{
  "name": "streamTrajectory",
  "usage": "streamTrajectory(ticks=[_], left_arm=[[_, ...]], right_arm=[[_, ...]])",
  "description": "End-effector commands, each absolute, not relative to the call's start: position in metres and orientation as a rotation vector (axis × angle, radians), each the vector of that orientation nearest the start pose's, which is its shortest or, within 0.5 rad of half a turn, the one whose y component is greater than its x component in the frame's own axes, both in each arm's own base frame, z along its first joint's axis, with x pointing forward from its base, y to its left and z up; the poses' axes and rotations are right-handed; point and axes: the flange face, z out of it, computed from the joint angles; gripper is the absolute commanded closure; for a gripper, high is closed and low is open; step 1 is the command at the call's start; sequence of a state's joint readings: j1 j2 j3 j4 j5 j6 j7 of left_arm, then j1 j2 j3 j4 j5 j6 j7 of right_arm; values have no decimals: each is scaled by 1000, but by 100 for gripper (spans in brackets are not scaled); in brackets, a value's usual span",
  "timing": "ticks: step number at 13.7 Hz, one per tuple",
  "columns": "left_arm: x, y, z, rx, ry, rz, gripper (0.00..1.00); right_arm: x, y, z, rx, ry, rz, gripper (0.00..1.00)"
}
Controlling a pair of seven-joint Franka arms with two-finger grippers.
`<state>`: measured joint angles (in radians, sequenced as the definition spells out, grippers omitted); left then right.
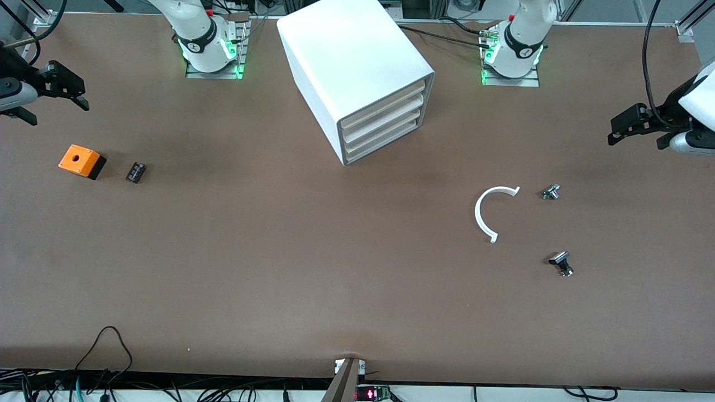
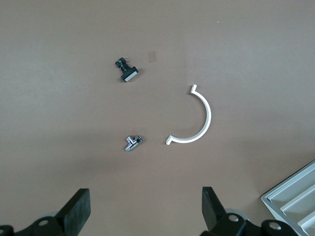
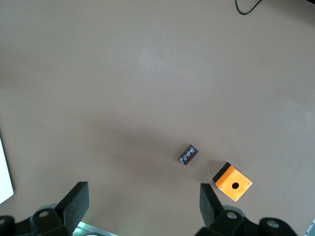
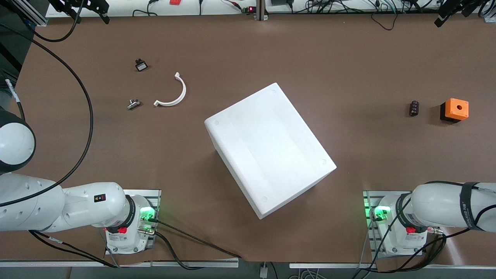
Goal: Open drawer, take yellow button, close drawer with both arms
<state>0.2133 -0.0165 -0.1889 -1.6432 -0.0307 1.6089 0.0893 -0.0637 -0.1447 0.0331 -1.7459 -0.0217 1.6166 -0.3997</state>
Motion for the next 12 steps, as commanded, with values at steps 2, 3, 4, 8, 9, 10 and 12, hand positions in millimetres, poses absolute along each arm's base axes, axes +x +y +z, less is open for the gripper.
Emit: streamTrajectory(ticks=[2, 3, 4, 8, 9, 10, 12], left_arm=[[556, 22, 609, -3152, 202, -12, 0], [558, 18, 610, -3152, 209, -15, 0], [558, 16, 609, -3151, 214, -8, 0], [557, 15, 608, -3152, 217, 7, 0], [557, 14, 609, -3151, 217, 5, 0], [557, 14, 609, -3152, 217, 7, 0], [556, 12, 609, -3150, 224, 10, 0]], right_arm=[[512, -19, 628, -3107, -568, -16, 0], [512, -19, 628, -3106, -571, -16, 0], [512, -19, 628, -3106, -571, -16, 0], [514, -24, 624, -3104, -556, -3, 0], [514, -24, 623, -3104, -556, -1, 0], [514, -26, 623, -3104, -551, -1, 0], [520, -26, 613, -3100, -550, 25, 0]])
